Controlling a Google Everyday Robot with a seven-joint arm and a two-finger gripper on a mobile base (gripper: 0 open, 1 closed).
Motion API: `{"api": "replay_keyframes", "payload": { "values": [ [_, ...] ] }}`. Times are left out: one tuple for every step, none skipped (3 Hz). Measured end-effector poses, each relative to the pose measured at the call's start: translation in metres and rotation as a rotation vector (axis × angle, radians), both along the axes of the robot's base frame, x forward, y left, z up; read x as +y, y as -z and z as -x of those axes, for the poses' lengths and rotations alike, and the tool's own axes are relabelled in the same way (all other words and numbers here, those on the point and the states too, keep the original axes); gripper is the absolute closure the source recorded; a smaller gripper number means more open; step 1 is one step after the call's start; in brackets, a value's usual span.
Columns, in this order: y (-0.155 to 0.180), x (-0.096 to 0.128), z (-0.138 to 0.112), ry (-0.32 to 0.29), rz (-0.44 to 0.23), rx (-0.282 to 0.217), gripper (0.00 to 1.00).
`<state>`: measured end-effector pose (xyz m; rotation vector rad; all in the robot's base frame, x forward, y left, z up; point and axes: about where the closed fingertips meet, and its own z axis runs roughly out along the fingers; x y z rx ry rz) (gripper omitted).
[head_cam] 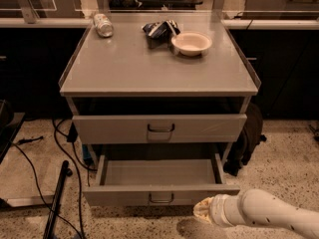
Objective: Close middle drawer
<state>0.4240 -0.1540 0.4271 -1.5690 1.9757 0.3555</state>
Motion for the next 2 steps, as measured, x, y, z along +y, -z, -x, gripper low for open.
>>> {"api": "replay_keyframes", "payload": {
  "values": [
    [-0.0016, -0.0016, -0.0098, 0.014, 0.007, -0.037, 1.00],
    [-0.0001, -0.0017, -0.0110, -0.008, 0.042, -0.091, 1.00]
  ]
}}
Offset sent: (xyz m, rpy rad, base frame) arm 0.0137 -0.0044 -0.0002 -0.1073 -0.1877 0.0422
